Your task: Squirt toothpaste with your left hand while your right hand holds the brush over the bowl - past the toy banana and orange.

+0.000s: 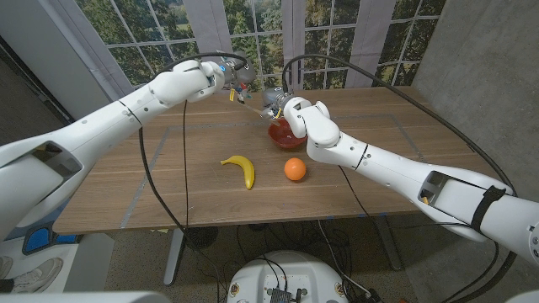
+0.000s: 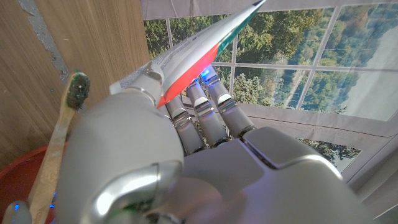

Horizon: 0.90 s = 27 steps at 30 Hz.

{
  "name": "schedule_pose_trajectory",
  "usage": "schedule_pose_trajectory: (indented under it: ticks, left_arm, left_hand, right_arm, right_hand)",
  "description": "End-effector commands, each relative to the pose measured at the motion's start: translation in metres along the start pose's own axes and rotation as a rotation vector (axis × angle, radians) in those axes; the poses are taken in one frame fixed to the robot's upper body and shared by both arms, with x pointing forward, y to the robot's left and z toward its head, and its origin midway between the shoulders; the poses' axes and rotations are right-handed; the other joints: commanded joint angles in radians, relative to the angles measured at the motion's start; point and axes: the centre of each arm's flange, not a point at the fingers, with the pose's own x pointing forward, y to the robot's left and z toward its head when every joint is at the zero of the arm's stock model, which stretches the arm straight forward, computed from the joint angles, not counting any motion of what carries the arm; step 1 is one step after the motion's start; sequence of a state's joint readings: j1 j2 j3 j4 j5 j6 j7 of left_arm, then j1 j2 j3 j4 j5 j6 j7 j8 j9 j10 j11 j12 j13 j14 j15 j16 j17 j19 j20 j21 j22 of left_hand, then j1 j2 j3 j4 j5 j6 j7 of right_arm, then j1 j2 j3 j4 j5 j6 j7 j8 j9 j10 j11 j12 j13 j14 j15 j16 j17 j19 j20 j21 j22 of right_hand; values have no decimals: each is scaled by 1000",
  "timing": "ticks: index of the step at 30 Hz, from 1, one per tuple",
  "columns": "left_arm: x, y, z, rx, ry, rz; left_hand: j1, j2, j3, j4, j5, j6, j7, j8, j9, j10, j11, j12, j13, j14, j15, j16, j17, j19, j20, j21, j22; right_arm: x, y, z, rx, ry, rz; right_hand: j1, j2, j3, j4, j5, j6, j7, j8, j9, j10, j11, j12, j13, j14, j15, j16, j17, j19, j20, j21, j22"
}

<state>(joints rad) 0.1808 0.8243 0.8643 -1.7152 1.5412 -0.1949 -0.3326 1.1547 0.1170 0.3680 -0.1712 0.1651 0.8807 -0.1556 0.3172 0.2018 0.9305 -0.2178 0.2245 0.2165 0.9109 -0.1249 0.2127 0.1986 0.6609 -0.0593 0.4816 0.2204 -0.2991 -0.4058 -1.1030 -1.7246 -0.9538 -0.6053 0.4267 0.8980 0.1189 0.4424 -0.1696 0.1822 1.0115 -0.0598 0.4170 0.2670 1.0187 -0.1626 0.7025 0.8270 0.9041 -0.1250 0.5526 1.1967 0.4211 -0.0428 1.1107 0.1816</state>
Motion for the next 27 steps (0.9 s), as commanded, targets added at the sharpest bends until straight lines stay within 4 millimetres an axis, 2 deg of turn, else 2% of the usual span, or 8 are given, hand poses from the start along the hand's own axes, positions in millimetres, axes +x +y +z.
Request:
schedule_pose_trajectory:
  ticks: [1,9,27]
  left_arm:
    - [-1,2,3,37,-5,1]
    - [-1,1,6,38,-10,22]
    - [-2,0,7,60,-6,51]
  left_hand:
    - [16,10,0,1,9,1,-3,0,4,12,-2,1,6,4,-119,3,3,-7,-134,11,5]
    - [29,34,-2,2,10,39,-14,11,9,46,-3,18,27,36,-120,22,14,-16,-134,31,8]
    - [76,32,-21,-4,15,63,-16,26,25,118,-3,55,82,99,-120,58,35,-27,-136,95,26]
  right_arm:
    - [-2,0,-1,-2,-4,-11]
    - [-2,1,0,-2,-1,-13]
    - [1,0,-1,1,-3,-16]
  right_hand:
    - [20,27,57,25,9,18,-8,2,5,33,-37,-4,2,11,-91,-2,6,-3,-79,9,1]
    - [20,28,59,25,10,17,-7,1,5,32,-36,-3,6,10,-93,-4,5,-5,-79,11,0]
    - [20,26,59,25,10,18,-7,-1,7,31,-35,-6,9,9,-92,-6,6,-8,-81,16,0]
